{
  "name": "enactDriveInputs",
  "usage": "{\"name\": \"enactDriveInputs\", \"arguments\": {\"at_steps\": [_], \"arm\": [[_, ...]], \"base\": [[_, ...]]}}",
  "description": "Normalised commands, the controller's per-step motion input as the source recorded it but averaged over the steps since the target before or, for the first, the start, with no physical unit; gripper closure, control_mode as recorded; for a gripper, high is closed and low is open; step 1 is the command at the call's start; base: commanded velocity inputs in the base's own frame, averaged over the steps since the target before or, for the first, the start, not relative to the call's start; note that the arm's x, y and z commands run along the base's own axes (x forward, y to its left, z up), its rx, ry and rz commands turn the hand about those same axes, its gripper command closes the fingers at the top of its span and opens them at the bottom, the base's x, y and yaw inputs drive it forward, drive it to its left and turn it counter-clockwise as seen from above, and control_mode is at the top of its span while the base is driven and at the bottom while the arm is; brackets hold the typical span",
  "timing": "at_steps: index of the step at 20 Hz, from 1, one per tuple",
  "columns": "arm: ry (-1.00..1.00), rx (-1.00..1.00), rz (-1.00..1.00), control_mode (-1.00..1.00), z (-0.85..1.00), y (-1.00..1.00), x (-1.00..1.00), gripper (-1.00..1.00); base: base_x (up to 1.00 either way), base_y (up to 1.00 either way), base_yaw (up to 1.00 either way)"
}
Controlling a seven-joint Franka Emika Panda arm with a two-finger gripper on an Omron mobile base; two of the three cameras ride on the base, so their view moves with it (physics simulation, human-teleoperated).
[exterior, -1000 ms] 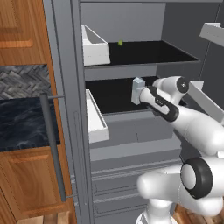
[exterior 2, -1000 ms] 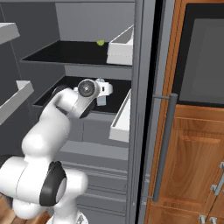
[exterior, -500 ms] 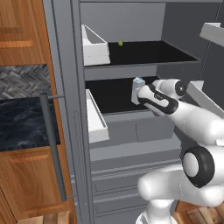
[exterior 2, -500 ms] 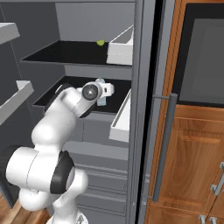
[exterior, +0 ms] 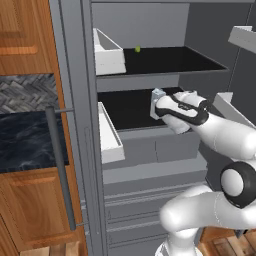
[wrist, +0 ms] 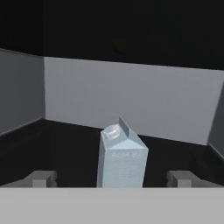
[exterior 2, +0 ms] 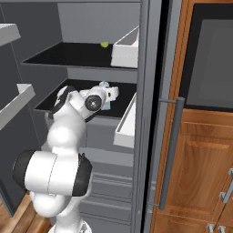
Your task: Take out the milk from the fridge and place it on the tray on the counter. Then take the sugar cube near the tray and place it in the tray.
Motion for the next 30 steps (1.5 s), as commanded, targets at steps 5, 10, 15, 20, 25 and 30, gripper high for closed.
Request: {"name": "enactDriveInputs", "arguments": {"at_steps": [5, 10, 15, 20, 25, 30], "arm": [[-0.06, 0.00, 0.00, -1.00, -0.07, -0.02, 0.12, -1.00], [0.00, 0.00, 0.01, -1.00, -0.11, -0.03, 0.14, -1.00], [0.00, 0.01, 0.00, -1.00, -0.01, 0.00, 0.21, -1.00], [0.00, 0.02, 0.00, -1.00, 0.00, 0.00, 0.20, -1.00], [0.02, 0.00, 0.00, -1.00, 0.02, 0.00, 0.23, -1.00], [0.04, 0.01, 0.00, -1.00, 0.00, 0.03, 0.20, -1.00]], "base": [[0.00, 0.00, 0.00], [0.00, 0.00, 0.00], [0.00, 0.00, 0.00], [0.00, 0.00, 0.00], [0.00, 0.00, 0.00], [0.00, 0.00, 0.00]]}}
